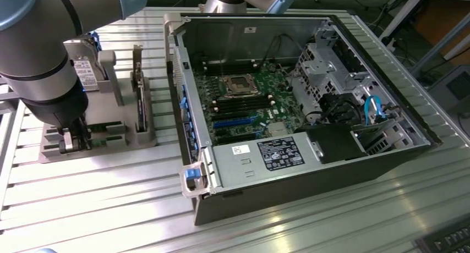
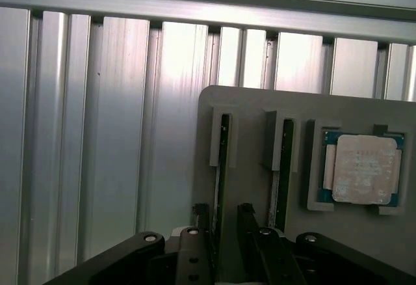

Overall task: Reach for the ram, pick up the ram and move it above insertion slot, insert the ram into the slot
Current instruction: 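Pick up the ram and move it above insertion slot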

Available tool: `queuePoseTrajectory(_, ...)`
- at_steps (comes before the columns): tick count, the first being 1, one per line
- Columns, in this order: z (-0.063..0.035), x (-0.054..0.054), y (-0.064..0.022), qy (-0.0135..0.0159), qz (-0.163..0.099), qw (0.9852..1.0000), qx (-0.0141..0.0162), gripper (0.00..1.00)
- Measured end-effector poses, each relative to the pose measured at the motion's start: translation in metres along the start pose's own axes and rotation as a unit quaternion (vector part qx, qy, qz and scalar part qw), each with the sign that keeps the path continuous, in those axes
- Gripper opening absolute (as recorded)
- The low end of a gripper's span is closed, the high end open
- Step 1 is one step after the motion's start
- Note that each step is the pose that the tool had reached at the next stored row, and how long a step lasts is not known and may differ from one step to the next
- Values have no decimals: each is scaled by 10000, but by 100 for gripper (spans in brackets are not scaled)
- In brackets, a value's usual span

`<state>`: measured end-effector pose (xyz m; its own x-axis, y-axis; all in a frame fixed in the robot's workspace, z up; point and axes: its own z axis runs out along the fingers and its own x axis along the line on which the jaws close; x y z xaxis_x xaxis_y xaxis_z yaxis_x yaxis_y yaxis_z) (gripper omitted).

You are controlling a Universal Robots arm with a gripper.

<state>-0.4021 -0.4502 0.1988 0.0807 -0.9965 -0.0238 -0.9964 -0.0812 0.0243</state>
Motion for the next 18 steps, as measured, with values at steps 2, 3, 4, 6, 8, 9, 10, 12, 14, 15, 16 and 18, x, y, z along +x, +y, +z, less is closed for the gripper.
queuePoseTrajectory(2,1,-1,0,-3,0,10000,1,31)
queuePoseTrajectory(3,1,-1,0,-5,0,10000,1,30)
queuePoseTrajectory(4,0,0,0,-6,1,10000,1,23)
queuePoseTrajectory(6,0,0,0,-7,0,10000,1,15)
queuePoseTrajectory(8,1,0,0,-7,0,10000,1,15)
queuePoseTrajectory(9,0,0,0,-7,0,10000,1,15)
queuePoseTrajectory(10,0,0,0,-7,0,10000,1,15)
queuePoseTrajectory(12,0,0,0,-7,0,10000,1,15)
queuePoseTrajectory(14,0,0,0,-7,0,10000,1,15)
queuePoseTrajectory(15,1,-1,0,-7,0,10000,1,15)
queuePoseTrajectory(16,0,-1,0,-7,0,10000,1,15)
queuePoseTrajectory(18,-15,-1,0,-7,0,10000,1,15)
